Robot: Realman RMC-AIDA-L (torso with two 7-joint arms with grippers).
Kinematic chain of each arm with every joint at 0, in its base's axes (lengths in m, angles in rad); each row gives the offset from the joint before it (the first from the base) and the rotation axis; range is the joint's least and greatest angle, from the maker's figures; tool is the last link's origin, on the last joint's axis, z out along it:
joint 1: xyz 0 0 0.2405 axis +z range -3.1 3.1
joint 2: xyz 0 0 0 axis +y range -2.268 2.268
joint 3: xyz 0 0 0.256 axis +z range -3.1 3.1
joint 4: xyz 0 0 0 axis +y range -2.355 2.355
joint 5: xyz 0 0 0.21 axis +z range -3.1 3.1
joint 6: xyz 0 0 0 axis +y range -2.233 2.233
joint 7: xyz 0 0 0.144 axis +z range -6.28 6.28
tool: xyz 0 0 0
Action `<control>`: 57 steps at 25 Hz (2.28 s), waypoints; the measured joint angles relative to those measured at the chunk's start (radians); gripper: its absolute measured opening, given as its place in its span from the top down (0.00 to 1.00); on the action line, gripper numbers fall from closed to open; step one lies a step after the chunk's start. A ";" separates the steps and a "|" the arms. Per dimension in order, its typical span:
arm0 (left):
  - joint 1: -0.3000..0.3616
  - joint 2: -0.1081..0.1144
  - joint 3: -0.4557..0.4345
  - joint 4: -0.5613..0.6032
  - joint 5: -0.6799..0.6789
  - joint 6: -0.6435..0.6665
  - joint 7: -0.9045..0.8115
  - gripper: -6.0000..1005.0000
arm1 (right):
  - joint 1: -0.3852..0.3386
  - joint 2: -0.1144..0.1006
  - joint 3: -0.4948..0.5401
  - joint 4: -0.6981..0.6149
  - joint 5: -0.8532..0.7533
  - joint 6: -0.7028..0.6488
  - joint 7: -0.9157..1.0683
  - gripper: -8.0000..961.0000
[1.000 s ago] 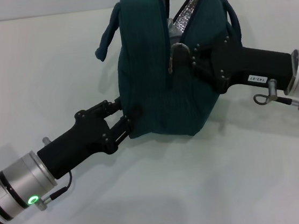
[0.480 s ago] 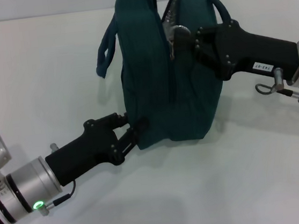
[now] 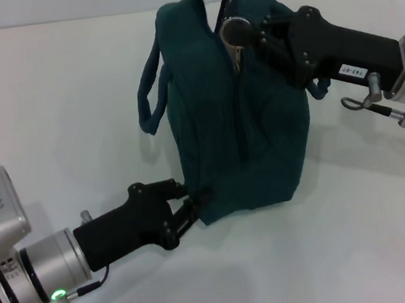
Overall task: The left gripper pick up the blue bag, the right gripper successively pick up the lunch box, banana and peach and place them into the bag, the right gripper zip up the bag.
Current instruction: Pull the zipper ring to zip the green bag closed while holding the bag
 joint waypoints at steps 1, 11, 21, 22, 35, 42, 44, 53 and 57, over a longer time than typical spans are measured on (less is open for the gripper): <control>0.000 0.000 0.011 0.000 0.000 0.000 0.001 0.76 | 0.001 0.000 0.000 -0.002 0.000 0.001 0.007 0.98; 0.008 0.000 0.048 0.000 0.048 0.008 0.001 0.86 | 0.009 0.000 -0.007 -0.005 0.021 0.029 0.052 0.98; 0.051 0.004 0.036 0.001 -0.051 0.039 0.001 0.97 | 0.015 0.000 -0.075 -0.010 0.030 0.007 0.068 0.98; 0.065 0.005 0.036 0.003 -0.077 0.051 0.001 0.95 | 0.015 0.000 -0.080 -0.012 0.030 0.007 0.069 0.98; 0.125 0.008 0.036 0.091 -0.174 0.228 -0.005 0.65 | 0.021 0.000 -0.093 -0.049 0.031 0.045 0.076 0.98; 0.108 0.005 0.036 0.116 -0.263 0.217 0.000 0.35 | 0.048 0.000 -0.107 -0.072 0.031 0.075 0.076 0.98; 0.097 0.005 0.036 0.117 -0.269 0.206 0.000 0.35 | 0.053 0.000 -0.110 -0.072 0.031 0.078 0.076 0.98; 0.076 -0.001 0.036 0.114 -0.311 0.160 0.001 0.36 | 0.058 0.000 -0.130 -0.076 0.030 0.087 0.076 0.98; 0.081 -0.001 0.038 0.110 -0.351 0.155 0.018 0.37 | 0.059 0.000 -0.131 -0.081 0.030 0.093 0.076 0.98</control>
